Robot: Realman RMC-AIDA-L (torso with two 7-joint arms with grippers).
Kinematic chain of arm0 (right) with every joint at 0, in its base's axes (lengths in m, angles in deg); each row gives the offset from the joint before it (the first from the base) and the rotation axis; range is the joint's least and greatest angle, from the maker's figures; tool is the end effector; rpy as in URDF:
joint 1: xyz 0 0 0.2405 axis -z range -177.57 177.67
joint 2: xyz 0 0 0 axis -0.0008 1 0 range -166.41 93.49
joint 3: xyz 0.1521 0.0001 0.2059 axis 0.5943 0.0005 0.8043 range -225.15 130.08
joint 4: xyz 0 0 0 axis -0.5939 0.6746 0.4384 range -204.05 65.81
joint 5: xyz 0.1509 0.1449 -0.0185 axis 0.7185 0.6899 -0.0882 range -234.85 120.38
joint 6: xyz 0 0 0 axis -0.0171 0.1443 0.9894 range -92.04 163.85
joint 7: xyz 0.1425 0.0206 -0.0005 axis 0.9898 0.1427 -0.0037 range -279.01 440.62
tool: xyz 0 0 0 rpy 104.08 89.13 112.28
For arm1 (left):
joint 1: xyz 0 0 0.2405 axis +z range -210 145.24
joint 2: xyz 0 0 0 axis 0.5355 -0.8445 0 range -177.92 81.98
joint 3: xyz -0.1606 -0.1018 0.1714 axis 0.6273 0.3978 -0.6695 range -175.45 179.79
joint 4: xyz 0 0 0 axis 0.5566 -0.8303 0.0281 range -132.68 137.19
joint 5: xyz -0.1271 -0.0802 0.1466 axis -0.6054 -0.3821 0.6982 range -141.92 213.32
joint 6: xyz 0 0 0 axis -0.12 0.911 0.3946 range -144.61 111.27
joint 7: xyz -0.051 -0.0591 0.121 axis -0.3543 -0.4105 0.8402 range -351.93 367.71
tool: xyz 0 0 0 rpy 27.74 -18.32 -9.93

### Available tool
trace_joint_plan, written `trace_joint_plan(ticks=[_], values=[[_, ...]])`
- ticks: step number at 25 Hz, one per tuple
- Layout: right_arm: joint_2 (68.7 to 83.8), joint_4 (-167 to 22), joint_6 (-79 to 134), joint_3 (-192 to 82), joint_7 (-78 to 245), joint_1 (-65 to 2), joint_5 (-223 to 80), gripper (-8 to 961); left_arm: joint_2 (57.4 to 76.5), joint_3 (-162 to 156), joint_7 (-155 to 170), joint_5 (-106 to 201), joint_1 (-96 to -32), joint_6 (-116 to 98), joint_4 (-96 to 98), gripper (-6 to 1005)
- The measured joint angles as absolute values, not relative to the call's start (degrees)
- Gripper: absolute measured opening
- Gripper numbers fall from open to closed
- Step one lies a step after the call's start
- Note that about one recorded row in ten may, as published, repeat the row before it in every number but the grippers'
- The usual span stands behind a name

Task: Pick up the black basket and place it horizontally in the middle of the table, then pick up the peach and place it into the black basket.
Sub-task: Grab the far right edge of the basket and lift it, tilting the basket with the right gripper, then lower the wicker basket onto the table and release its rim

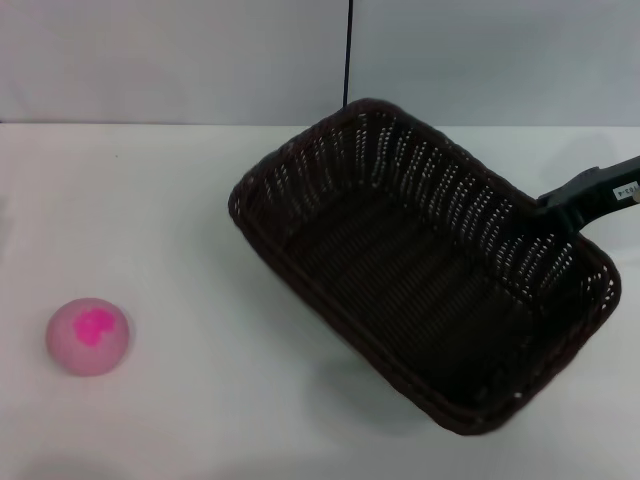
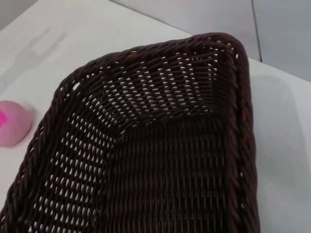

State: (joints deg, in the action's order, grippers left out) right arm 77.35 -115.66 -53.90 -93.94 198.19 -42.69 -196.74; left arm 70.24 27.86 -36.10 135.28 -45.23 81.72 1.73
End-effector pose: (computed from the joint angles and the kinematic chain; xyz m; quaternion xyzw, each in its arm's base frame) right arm 0.2367 0.3829 0.0336 -0.9279 0.3609 -0.0060 0.0933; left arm -0.3711 0.2243 0.0663 -0.5146 -0.2840 -0.5374 0.6047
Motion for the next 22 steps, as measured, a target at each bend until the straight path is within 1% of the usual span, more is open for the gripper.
trace_joint_plan(ticks=[1, 5, 6, 9, 10, 11, 12, 13, 14, 15, 16, 17, 18, 19, 20, 22], values=[[77.35, -115.7, -53.9, -93.9, 198.2, -42.7, -196.7, 290, 70.24, 27.9, -36.1, 135.3, -45.2, 81.7, 1.7, 829], [77.36, -115.8, -54.0, -93.9, 198.1, -42.4, -195.5, 209, 70.24, 27.8, -36.7, 135.3, -44.9, 81.8, 1.7, 828], [77.17, -116.0, -54.6, -93.9, 197.6, -41.9, -192.9, 189, 70.24, 27.8, -36.7, 135.3, -44.9, 81.9, 1.7, 828], [76.28, -116.9, -56.5, -93.8, 196.0, -40.7, -187.0, 189, 70.24, 27.8, -37.1, 135.3, -44.9, 82.0, 1.7, 829], [76.28, -116.9, -56.5, -93.8, 196.0, -40.7, -187.0, 189, 70.24, 27.8, -37.1, 135.3, -44.9, 82.0, 1.7, 829], [75.62, -117.7, -57.7, -93.8, 195.1, -39.9, -183.6, 189, 70.23, 27.8, -37.2, 135.3, -44.9, 82.0, 1.7, 829], [75.62, -117.7, -57.7, -93.8, 195.1, -39.9, -183.6, 189, 70.23, 27.8, -37.2, 135.3, -44.9, 82.0, 1.7, 829], [74.99, -118.7, -59.1, -93.7, 193.5, -38.9, -179.5, 189, 70.19, 27.8, -37.3, 135.3, -44.9, 82.1, 1.7, 829], [74.99, -118.7, -59.1, -93.7, 193.5, -38.9, -179.5, 189, 70.19, 27.8, -37.3, 135.3, -44.9, 82.1, 1.7, 829], [74.62, -119.1, -59.9, -93.7, 192.6, -38.6, -177.4, 189, 70.18, 27.8, -37.3, 135.3, -44.9, 82.1, 1.7, 829], [73.76, -119.5, -61.2, -93.7, 191.3, -38.3, -173.9, 188, 70.17, 27.8, -37.4, 135.3, -45.1, 82.1, 1.7, 829], [73.76, -119.5, -61.2, -93.7, 191.3, -38.3, -173.9, 188, 70.17, 27.8, -37.4, 135.3, -45.1, 82.1, 1.7, 829], [73.26, -119.5, -61.7, -93.7, 190.8, -38.4, -172.8, 188, 70.16, 27.8, -37.6, 135.3, -45.2, 82.1, 1.7, 829], [72.44, -119.6, -62.5, -93.7, 189.8, -39.0, -171.8, 188, 70.16, 27.8, -37.6, 135.3, -45.2, 82.1, 1.7, 829], [72.24, -119.6, -62.7, -93.7, 189.5, -39.2, -171.7, 188, 70.16, 27.8, -37.6, 135.3, -45.2, 82.1, 1.7, 829], [71.29, -119.6, -63.6, -94.3, 187.4, -41.2, -172.0, 188, 70.15, 27.8, -37.9, 135.3, -45.4, 82.0, 1.7, 829]])
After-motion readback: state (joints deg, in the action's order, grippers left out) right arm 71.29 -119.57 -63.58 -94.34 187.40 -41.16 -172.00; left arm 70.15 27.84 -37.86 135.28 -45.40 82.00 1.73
